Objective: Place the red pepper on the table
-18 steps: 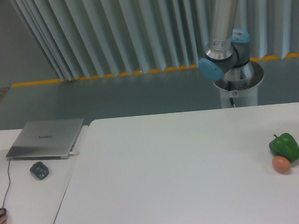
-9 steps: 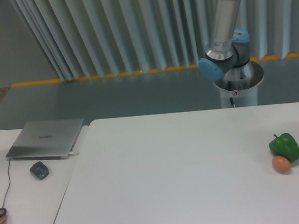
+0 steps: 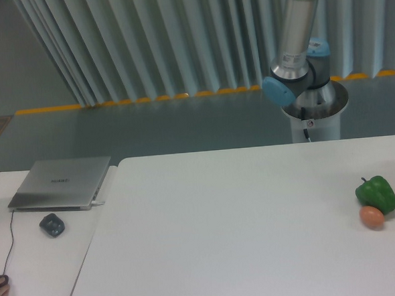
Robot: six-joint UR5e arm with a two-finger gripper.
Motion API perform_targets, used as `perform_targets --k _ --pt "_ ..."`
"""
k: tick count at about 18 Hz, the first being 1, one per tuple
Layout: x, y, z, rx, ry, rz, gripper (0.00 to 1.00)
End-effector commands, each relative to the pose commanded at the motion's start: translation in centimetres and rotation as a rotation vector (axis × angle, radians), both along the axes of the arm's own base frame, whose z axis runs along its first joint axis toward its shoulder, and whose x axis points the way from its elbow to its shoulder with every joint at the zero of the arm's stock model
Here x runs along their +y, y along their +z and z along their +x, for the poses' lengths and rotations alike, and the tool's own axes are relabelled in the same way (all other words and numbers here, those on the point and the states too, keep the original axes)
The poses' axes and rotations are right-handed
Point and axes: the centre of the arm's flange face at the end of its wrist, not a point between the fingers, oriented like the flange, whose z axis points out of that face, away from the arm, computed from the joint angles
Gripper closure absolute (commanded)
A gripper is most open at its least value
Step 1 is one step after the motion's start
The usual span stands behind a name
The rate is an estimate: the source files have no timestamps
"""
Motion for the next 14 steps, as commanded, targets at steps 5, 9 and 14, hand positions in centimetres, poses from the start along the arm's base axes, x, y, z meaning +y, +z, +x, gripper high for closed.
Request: perform_targets --k 5,9,14 --pt "0.5 3.4 -1.3 0.035 -0.010 -0.002 0.72" --pt "2.1 7.1 -1.5 0.024 -0.025 0.001 0.72" --pt "8.9 11.6 2.3 0.047 0.069 0.009 0.72"
